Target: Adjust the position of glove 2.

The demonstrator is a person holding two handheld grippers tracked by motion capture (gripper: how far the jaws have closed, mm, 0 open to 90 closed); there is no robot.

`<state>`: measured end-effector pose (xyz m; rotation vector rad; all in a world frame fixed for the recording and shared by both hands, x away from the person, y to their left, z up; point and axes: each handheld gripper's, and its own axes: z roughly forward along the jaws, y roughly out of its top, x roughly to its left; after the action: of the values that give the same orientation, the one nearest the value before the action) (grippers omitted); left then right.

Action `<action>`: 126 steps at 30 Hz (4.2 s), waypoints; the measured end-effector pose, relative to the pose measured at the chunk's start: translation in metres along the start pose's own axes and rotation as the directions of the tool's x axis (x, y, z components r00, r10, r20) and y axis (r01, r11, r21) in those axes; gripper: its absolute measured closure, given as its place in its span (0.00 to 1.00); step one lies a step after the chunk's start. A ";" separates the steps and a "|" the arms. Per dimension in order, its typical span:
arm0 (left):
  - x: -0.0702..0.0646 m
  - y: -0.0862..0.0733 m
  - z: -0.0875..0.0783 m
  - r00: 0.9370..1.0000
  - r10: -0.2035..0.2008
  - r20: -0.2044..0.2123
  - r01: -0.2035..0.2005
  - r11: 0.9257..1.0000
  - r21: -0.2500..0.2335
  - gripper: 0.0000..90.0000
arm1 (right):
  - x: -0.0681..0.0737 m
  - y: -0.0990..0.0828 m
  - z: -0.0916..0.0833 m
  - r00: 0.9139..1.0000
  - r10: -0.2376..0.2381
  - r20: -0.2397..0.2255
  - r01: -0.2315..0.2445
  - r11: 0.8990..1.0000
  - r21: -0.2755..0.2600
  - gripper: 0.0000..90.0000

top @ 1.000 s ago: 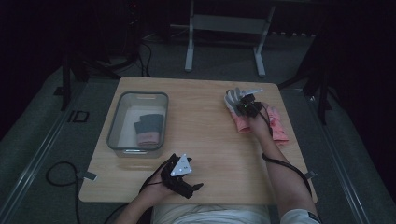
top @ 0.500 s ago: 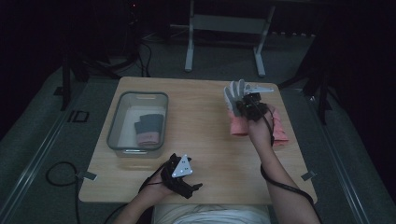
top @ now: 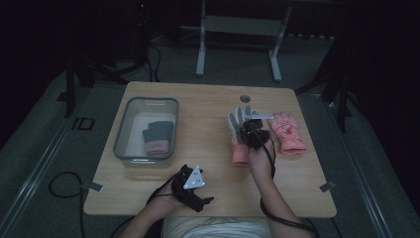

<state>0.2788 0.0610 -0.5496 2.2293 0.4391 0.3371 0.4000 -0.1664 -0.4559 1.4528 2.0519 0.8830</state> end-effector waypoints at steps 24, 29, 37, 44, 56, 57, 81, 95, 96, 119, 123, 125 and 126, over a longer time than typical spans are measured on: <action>-0.003 -0.005 -0.001 1.000 0.021 0.008 -0.021 1.000 0.017 0.04 | 0.026 -0.018 0.085 0.996 0.077 -0.039 -0.072 0.990 0.120 0.97; -0.002 -0.005 -0.001 1.000 0.024 0.007 -0.024 0.999 0.021 0.04 | 0.027 -0.020 0.084 0.998 0.054 -0.042 -0.049 0.993 0.110 0.94; -0.003 -0.004 0.000 0.999 0.036 0.009 -0.036 0.999 0.028 0.04 | 0.024 -0.009 0.060 0.997 -0.022 -0.072 0.027 0.997 0.071 0.75; -0.003 -0.004 0.000 1.000 0.029 0.011 -0.029 0.999 0.028 0.04 | -0.021 -0.004 0.017 0.995 -0.060 -0.075 0.058 0.998 -0.025 0.68; -0.003 -0.004 0.000 0.999 0.034 0.016 -0.035 0.999 0.034 0.04 | -0.138 -0.007 -0.015 0.998 -0.058 0.028 0.059 0.996 -0.068 0.64; -0.003 -0.004 0.000 0.999 0.033 0.015 -0.033 0.999 0.033 0.04 | -0.148 -0.008 -0.016 0.997 -0.060 0.046 0.063 0.996 -0.064 0.64; -0.004 -0.007 0.001 1.000 0.016 -0.006 -0.016 0.999 0.052 0.04 | -0.216 -0.032 0.050 0.998 -0.054 0.015 0.053 0.996 0.073 0.47; -0.004 -0.007 0.000 1.000 0.020 -0.008 -0.020 0.999 0.048 0.04 | -0.194 -0.036 0.069 0.990 -0.084 0.116 0.066 0.986 0.152 0.83; -0.004 -0.007 0.001 1.000 0.017 -0.007 -0.017 0.999 0.047 0.04 | -0.194 -0.035 0.069 0.989 -0.080 0.123 0.061 0.987 0.149 0.87; -0.003 -0.006 0.002 1.000 0.028 -0.002 -0.028 0.998 0.047 0.04 | -0.117 -0.013 -0.022 0.989 0.131 0.075 -0.126 0.990 -0.061 0.95; -0.004 -0.006 0.002 1.000 0.030 0.000 -0.030 0.998 0.046 0.04 | -0.100 -0.023 -0.018 0.988 0.139 0.063 -0.137 0.990 -0.040 0.95; -0.004 -0.006 0.002 0.999 0.034 -0.001 -0.033 0.998 0.048 0.04 | -0.093 -0.028 -0.014 0.988 0.137 0.070 -0.136 0.990 -0.025 0.95; -0.004 -0.006 0.002 0.999 0.032 0.001 -0.032 0.998 0.046 0.04 | -0.091 -0.030 -0.013 0.987 0.142 0.076 -0.141 0.990 -0.021 0.95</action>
<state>0.2747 0.0616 -0.5552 2.2834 0.4154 0.3467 0.4022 -0.2626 -0.4678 1.6148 1.9001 0.8816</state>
